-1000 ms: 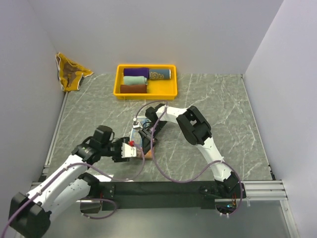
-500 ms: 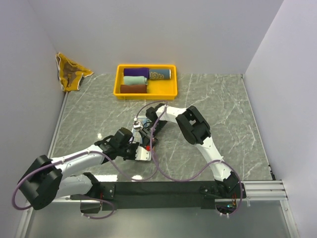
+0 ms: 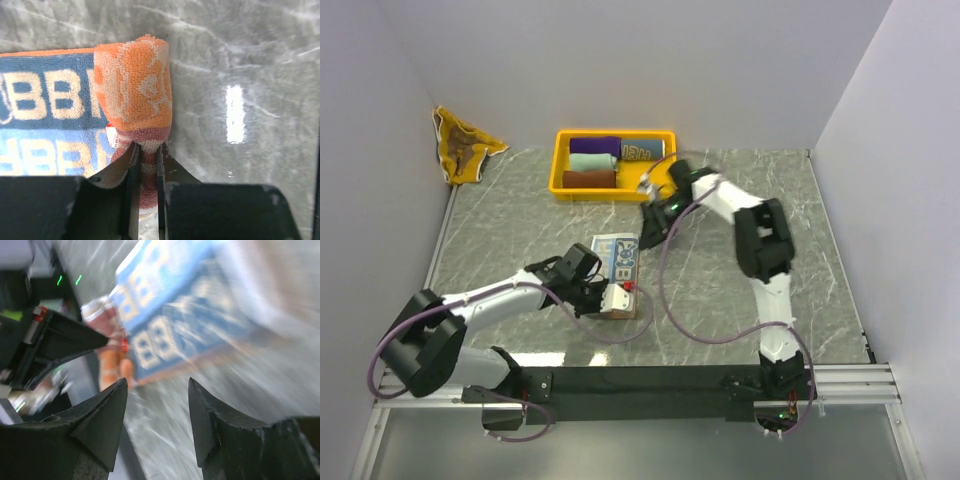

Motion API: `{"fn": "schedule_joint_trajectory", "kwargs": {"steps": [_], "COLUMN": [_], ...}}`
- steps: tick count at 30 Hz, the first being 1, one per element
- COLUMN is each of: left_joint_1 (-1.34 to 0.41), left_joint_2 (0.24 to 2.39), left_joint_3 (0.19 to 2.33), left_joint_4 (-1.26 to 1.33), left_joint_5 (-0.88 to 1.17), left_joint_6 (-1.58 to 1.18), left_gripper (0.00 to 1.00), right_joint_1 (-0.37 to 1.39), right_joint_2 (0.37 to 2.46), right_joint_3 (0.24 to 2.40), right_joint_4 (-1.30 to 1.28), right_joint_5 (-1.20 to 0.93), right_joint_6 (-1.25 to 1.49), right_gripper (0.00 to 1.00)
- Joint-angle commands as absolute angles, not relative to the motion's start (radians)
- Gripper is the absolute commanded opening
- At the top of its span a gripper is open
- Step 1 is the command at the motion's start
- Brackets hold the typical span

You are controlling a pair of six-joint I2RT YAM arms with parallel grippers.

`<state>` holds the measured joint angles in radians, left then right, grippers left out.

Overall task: Roll the towels
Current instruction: Roll the towel

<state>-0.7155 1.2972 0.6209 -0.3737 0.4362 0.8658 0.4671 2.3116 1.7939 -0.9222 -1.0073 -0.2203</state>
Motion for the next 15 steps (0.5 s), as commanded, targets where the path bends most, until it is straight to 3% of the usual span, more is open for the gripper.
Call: {"fn": "schedule_joint_trajectory", "kwargs": {"steps": [1,8,15], "left_joint_1": [-0.69,-0.555,-0.46], "left_joint_2": [1.405,1.763,2.104], "left_joint_3": [0.65,0.96,1.277], "left_joint_4": [-0.655,-0.848,-1.053], "left_joint_5": [0.552,0.655,0.735], "left_joint_6": [0.808,0.81,0.847], "left_gripper": [0.01,0.01,0.01], "right_joint_1": [0.37,0.299,0.36], "right_joint_2": [2.061,1.61,1.312], "right_joint_3": [1.751,1.386,1.086], "right_joint_4": [-0.825,-0.615,-0.584], "right_joint_5": [-0.904,-0.75,-0.6], "right_joint_6": [-0.206,-0.225,-0.262], "right_gripper": [0.59,0.57,0.46]}}
